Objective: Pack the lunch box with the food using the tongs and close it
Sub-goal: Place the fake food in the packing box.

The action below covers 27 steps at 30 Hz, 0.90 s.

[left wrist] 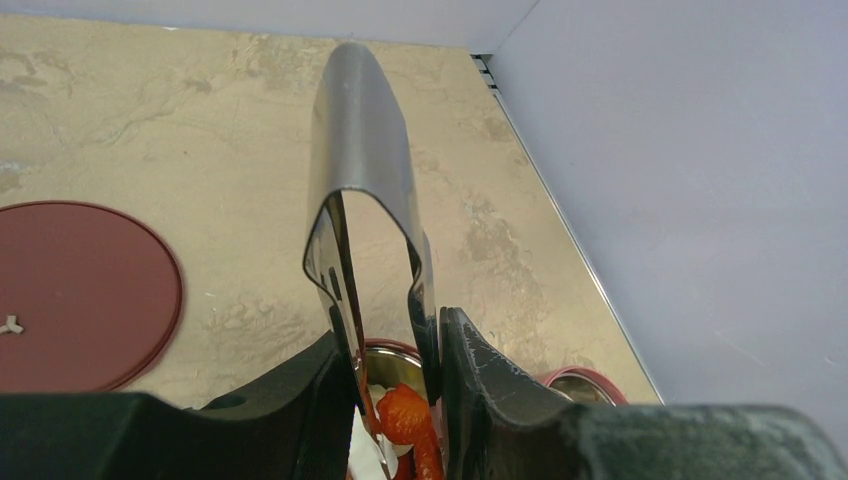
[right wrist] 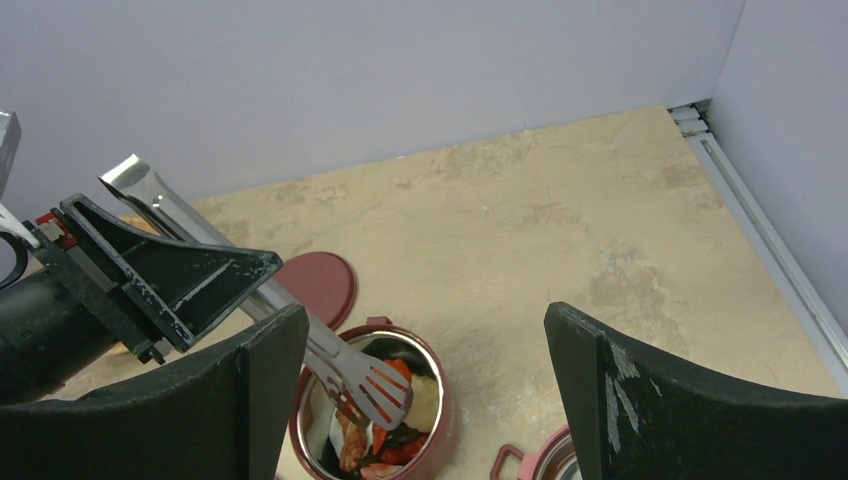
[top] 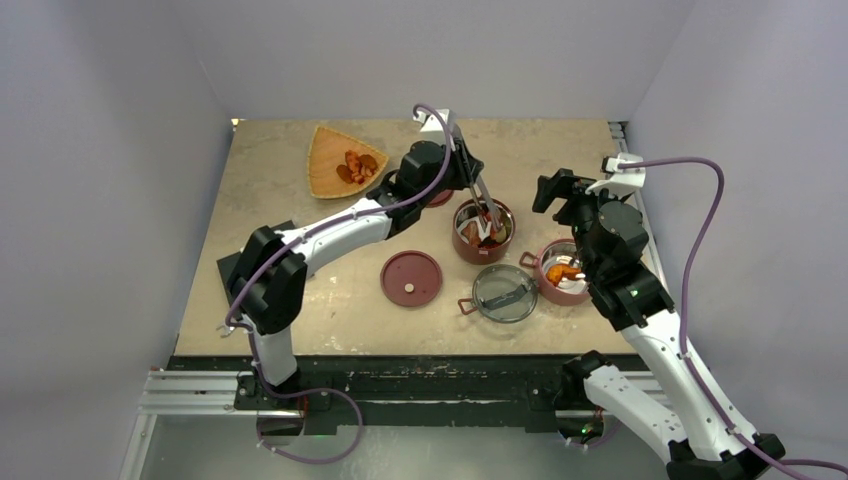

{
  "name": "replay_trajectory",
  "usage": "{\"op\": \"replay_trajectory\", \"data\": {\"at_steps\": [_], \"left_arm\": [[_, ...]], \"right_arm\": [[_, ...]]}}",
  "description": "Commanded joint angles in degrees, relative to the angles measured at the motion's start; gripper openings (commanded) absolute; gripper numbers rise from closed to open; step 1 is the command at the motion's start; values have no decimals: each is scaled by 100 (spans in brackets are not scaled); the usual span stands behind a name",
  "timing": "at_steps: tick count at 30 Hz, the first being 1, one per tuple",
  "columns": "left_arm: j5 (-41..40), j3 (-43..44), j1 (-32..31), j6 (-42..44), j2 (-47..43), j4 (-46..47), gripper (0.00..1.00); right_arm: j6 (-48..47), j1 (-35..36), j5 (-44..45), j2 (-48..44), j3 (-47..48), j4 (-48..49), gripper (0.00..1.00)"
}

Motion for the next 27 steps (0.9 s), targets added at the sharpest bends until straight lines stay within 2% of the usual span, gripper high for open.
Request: {"op": "replay_trajectory", "data": {"at_steps": [1,8,15,27], "left_arm": [[23,396,-31,52,57,223,25],[29,409,-27,51,65,208,33],[28,409,-24,53,42,195,37],[-54,330,-24,118,-191,175,35]], "right_arm": [[-61,-26,-33,-75,3,53,92],[-46,-23,-26,-95,-4,29,92],[-43,-22,-29,-97,5,17,92],[-35,-23,-9,-133,9,-2,92]]}}
